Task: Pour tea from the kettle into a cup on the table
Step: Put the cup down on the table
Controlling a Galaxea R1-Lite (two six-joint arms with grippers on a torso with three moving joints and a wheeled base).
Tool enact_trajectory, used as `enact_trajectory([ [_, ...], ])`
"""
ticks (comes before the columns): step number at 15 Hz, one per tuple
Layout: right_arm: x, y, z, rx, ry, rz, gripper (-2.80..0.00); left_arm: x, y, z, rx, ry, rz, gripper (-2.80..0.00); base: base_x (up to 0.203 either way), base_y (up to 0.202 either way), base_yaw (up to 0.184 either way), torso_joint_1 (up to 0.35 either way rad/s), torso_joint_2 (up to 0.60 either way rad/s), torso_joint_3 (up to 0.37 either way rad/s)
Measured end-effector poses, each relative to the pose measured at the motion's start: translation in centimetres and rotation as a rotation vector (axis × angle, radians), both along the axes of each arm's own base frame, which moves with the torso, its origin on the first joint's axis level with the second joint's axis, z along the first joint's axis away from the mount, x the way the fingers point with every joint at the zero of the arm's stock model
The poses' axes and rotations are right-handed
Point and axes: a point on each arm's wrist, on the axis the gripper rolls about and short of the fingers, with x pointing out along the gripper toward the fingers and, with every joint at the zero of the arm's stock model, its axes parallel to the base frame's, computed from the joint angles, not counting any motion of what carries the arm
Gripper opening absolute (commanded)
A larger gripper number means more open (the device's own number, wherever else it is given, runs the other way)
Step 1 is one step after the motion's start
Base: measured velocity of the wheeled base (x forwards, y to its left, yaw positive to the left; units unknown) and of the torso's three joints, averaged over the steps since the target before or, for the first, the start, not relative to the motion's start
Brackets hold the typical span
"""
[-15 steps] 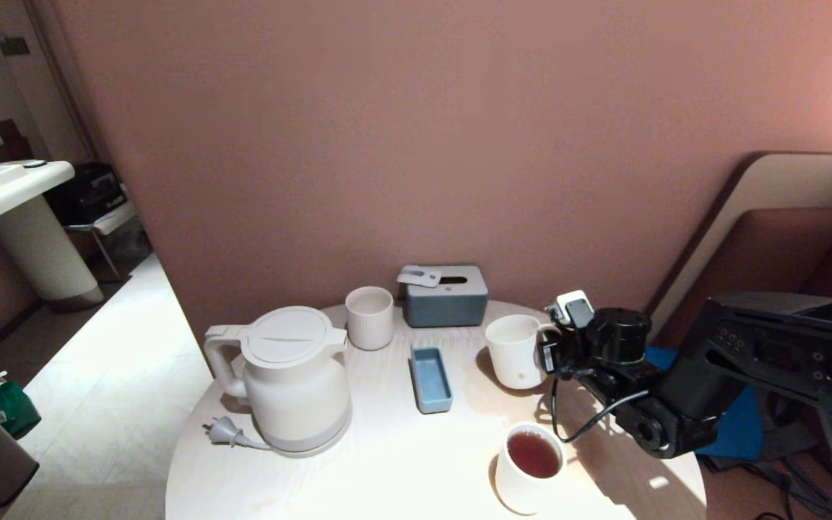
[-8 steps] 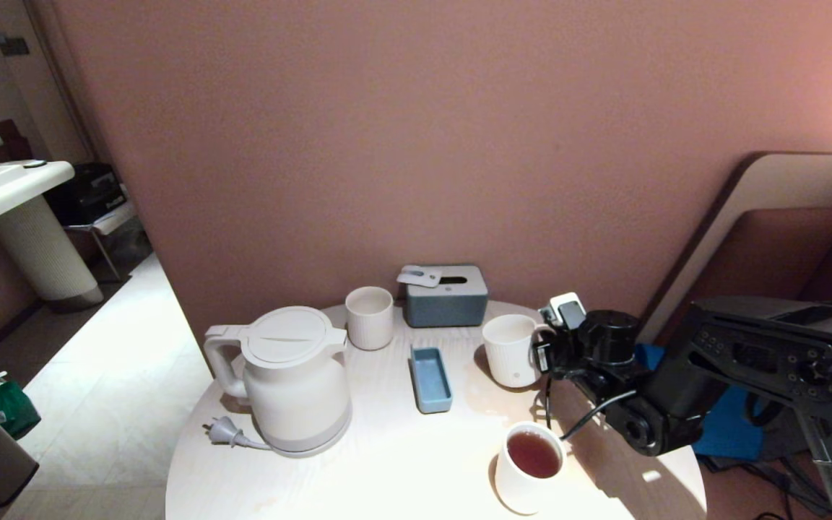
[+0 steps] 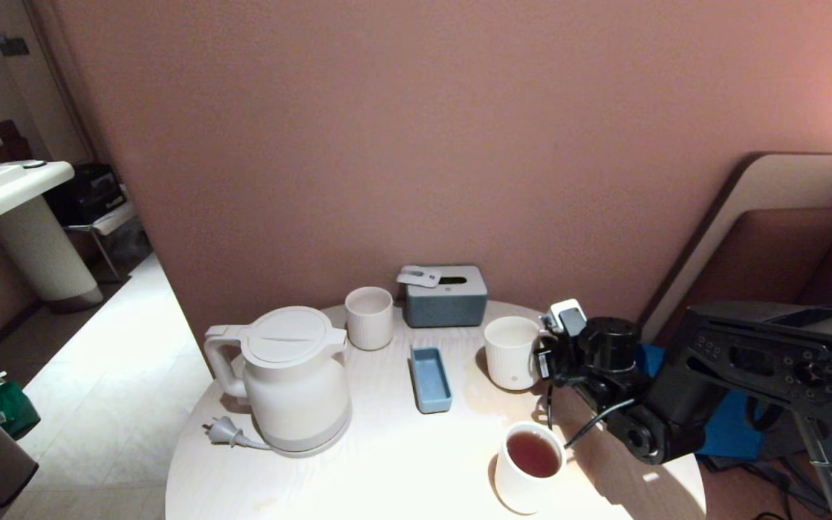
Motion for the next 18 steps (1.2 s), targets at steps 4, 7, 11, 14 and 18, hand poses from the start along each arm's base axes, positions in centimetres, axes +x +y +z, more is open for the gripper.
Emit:
enact_trajectory([
  [4, -0.1, 0.0, -0.7, -0.012, 0.01, 0.001, -2.8, 0.0, 0.0, 0.0, 0.0, 0.0, 0.0, -2.8, 0.0, 0.0, 0.0, 0.0, 0.0, 0.0],
  [7, -0.3, -0.1, -1.0, -0.021, 0.019, 0.001, -2.8, 0.0, 0.0, 0.0, 0.0, 0.0, 0.0, -2.8, 0.0, 0.0, 0.0, 0.0, 0.0, 0.0],
  [11, -0.5, -0.2, -1.2, -0.041, 0.037, 0.002, 0.0, 0.0, 0.0, 0.0, -0.001, -0.001, 0.0, -2.8, 0.0, 0.0, 0.0, 0.0, 0.0, 0.0],
  [14, -0.5, -0.3, -1.3, -0.041, 0.03, 0.0, 0.0, 0.0, 0.0, 0.0, 0.0, 0.0, 0.0, -2.8, 0.0, 0.0, 0.0, 0.0, 0.0, 0.0],
  [18, -1.2, -0.6, -1.3, -0.041, 0.045, -0.003, 0.0, 0.0, 0.0, 0.0, 0.0, 0.0, 0.0, -2.8, 0.0, 0.0, 0.0, 0.0, 0.0, 0.0],
])
